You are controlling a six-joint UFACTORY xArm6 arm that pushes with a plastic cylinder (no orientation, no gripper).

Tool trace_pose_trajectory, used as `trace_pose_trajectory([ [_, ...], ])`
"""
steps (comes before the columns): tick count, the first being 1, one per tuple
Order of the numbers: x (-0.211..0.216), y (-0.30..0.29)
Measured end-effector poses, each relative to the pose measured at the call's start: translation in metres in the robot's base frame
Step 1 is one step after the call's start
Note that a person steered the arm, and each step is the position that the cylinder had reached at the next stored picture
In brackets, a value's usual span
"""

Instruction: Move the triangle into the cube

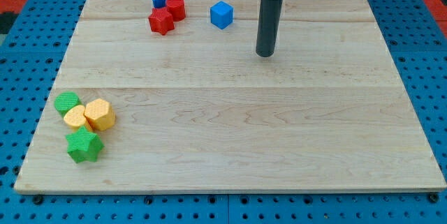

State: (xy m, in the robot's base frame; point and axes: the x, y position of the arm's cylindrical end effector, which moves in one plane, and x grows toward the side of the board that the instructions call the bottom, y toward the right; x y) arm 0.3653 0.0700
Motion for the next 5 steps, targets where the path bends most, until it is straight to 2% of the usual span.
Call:
trace_pose_trajectory([
  [2, 0.003, 0.000],
  [3, 0.023, -0.013],
  [4, 0.046, -0.089],
  [5, 0.006, -0.223],
])
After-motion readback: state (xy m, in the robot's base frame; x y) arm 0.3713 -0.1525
